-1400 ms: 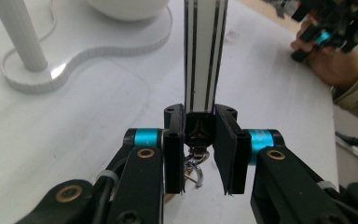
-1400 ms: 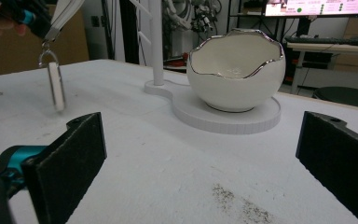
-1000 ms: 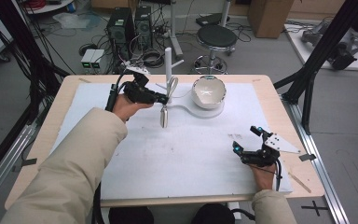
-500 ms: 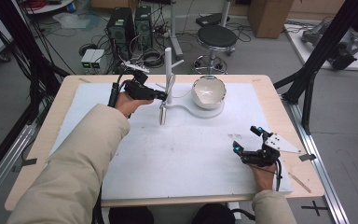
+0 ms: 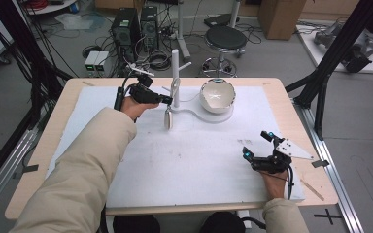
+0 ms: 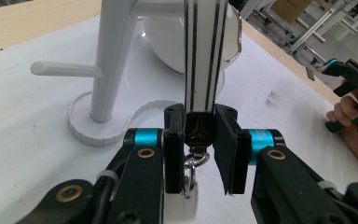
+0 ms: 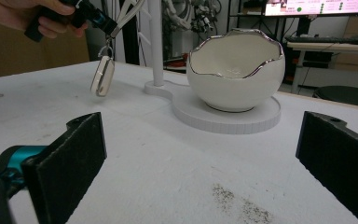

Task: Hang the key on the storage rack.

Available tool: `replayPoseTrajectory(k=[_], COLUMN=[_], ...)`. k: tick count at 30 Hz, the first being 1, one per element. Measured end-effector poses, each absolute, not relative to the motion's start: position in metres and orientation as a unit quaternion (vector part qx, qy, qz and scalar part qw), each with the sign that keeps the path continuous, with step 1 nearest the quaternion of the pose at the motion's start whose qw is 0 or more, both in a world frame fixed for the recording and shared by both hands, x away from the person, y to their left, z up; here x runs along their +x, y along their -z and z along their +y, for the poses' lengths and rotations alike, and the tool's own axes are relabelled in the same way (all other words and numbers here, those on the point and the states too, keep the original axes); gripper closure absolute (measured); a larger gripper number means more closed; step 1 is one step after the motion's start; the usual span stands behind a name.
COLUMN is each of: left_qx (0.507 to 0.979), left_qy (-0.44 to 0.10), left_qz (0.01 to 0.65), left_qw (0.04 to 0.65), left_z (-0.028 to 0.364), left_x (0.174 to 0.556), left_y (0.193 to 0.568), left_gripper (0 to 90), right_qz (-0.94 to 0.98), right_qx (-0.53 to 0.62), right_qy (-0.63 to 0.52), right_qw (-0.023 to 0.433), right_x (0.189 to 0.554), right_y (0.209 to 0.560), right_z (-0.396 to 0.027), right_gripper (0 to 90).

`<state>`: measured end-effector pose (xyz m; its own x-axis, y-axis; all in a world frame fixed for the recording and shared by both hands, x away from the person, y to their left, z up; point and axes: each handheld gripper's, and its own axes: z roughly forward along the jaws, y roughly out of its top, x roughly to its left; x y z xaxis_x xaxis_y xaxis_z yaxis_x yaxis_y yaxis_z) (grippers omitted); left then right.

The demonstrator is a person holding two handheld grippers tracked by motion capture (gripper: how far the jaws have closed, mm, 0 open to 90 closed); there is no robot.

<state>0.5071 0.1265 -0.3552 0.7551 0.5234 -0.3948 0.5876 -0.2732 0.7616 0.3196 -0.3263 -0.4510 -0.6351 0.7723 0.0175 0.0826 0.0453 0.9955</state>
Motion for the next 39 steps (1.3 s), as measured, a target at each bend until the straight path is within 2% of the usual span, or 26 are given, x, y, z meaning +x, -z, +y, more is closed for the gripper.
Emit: replayPoseTrajectory(k=[7, 22, 23, 24, 25, 26, 28, 31, 33, 34, 35, 38, 39], left_qx=[0.792, 0.810, 0.811, 0.811, 0.808, 0.807, 0.801, 0.788, 0.774, 0.771, 0.768, 0.760, 0.754], left_qy=[0.040, 0.005, 0.002, -0.005, -0.011, -0.020, -0.027, -0.043, -0.061, -0.068, -0.076, -0.098, -0.111], left_qz=[0.374, 0.363, 0.360, 0.354, 0.348, 0.337, 0.333, 0.320, 0.315, 0.309, 0.304, 0.291, 0.282], left_qw=[0.481, 0.460, 0.461, 0.465, 0.475, 0.484, 0.496, 0.524, 0.546, 0.553, 0.559, 0.574, 0.582], left_z=[0.130, 0.122, 0.123, 0.124, 0.125, 0.127, 0.129, 0.138, 0.145, 0.148, 0.152, 0.165, 0.170], left_x=[0.512, 0.511, 0.511, 0.510, 0.509, 0.506, 0.504, 0.494, 0.485, 0.480, 0.473, 0.455, 0.448], left_y=[0.362, 0.366, 0.366, 0.365, 0.364, 0.361, 0.358, 0.348, 0.341, 0.337, 0.332, 0.320, 0.316], left_gripper=[74.1, 72.9, 69.5, 58.3, 58.3, 42.0, 35.3, 30.8, 21.7, 12.8, 12.8, 1.7, 1.7], right_qz=[0.666, 0.666, 0.667, 0.666, 0.666, 0.666, 0.667, 0.668, 0.667, 0.666, 0.666, 0.667, 0.667], right_qx=[0.321, 0.322, 0.322, 0.323, 0.323, 0.321, 0.322, 0.320, 0.319, 0.323, 0.323, 0.321, 0.321], right_qy=[-0.611, -0.611, -0.610, -0.611, -0.611, -0.611, -0.610, -0.609, -0.609, -0.610, -0.610, -0.609, -0.609], right_qw=[0.283, 0.282, 0.282, 0.281, 0.281, 0.283, 0.282, 0.284, 0.286, 0.283, 0.283, 0.285, 0.285], right_x=[0.320, 0.319, 0.319, 0.319, 0.319, 0.320, 0.319, 0.319, 0.319, 0.319, 0.319, 0.319, 0.319], right_y=[0.451, 0.451, 0.451, 0.451, 0.451, 0.451, 0.451, 0.451, 0.451, 0.451, 0.451, 0.451, 0.451], right_z=[-0.326, -0.326, -0.326, -0.326, -0.326, -0.326, -0.326, -0.326, -0.326, -0.326, -0.326, -0.326, -0.326], right_gripper=[0.6, 0.7, 0.6, 0.6, 0.6, 0.6, 0.7, 0.7, 0.7, 0.7, 0.7, 0.6, 0.6])
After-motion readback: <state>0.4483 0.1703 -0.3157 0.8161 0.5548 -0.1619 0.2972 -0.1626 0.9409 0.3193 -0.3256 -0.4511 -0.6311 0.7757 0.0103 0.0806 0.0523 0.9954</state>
